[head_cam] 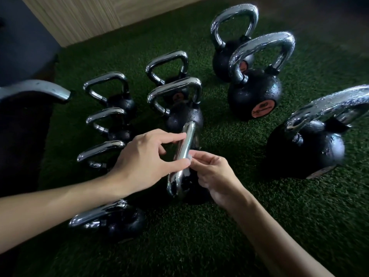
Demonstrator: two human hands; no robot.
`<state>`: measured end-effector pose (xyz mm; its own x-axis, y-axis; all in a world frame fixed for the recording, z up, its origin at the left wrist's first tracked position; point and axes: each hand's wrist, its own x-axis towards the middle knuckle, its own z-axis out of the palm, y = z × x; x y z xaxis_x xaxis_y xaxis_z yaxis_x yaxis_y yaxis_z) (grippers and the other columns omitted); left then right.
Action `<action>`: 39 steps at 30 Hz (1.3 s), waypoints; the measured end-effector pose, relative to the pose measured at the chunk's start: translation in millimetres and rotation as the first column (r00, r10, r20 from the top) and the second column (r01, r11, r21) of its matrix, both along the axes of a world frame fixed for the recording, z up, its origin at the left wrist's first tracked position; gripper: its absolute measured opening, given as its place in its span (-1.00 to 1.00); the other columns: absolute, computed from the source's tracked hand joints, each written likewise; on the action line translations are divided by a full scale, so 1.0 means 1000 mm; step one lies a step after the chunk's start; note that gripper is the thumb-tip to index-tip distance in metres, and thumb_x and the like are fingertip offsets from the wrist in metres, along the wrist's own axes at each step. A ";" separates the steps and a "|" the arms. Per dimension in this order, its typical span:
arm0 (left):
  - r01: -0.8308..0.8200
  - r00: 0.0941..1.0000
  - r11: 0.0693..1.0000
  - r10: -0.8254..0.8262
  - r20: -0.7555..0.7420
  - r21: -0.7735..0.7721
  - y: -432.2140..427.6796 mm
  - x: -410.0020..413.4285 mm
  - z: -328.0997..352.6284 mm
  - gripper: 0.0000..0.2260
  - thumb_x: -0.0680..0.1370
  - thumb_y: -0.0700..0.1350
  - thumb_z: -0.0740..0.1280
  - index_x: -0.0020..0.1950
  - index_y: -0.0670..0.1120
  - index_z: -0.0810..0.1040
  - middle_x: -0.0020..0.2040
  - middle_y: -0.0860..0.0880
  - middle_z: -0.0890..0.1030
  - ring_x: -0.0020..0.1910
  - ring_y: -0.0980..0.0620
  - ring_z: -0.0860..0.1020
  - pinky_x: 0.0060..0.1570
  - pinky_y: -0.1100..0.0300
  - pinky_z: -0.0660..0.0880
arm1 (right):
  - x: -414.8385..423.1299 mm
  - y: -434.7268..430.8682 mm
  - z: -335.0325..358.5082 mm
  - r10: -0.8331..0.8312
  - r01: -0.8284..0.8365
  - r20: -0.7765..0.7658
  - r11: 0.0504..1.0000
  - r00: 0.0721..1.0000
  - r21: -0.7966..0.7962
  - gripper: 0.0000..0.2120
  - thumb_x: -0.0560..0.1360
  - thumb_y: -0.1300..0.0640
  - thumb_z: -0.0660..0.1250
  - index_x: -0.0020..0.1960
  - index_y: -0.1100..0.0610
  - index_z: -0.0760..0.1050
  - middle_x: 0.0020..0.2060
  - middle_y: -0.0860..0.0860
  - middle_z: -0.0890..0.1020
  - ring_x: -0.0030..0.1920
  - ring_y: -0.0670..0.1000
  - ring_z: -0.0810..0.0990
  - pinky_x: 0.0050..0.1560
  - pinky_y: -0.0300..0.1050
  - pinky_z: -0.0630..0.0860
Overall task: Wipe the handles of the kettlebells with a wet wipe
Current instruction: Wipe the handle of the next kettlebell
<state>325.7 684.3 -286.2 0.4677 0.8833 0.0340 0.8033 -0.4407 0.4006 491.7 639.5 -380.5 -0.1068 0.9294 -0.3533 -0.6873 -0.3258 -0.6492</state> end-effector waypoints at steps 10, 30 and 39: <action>-0.176 0.981 0.962 0.190 0.048 -0.210 -0.025 -0.011 0.001 -0.55 0.27 0.13 0.65 0.10 0.21 0.61 -0.14 0.33 0.69 -0.25 0.26 0.67 -0.24 0.41 0.51 | -0.002 0.004 -0.021 -0.123 0.083 0.247 0.983 0.961 0.164 -0.77 0.45 0.35 0.52 0.10 0.29 0.65 -0.02 0.24 0.74 -0.08 0.11 0.71 -0.03 -0.04 0.67; -0.128 0.990 0.976 0.136 0.037 -0.176 -0.005 -0.045 0.009 -0.54 0.26 0.30 0.56 0.12 0.26 0.64 -0.16 0.27 0.71 -0.30 0.15 0.63 -0.18 0.07 0.60 | -0.031 0.023 -0.022 -0.543 0.075 0.786 0.833 0.294 0.548 -0.85 0.42 0.05 0.56 -0.04 -0.08 0.66 -0.15 -0.20 0.73 -0.20 -0.17 0.68 -0.16 -0.07 0.63; -0.158 0.986 0.973 0.166 0.034 -0.168 0.004 -0.057 0.009 -0.56 0.24 0.32 0.56 0.07 0.24 0.67 -0.18 0.27 0.71 -0.31 0.14 0.63 -0.13 -0.01 0.65 | -0.035 0.036 -0.020 -0.589 0.097 0.778 0.806 0.217 0.584 -0.88 0.42 0.05 0.56 -0.07 -0.06 0.66 -0.15 -0.21 0.72 -0.17 -0.19 0.64 -0.14 -0.28 0.54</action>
<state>268.5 688.7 -277.5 0.3192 0.9425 -0.0988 0.8368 -0.2314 0.4962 456.9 675.6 -400.4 0.4103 0.8303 0.3772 0.4498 0.1755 -0.8757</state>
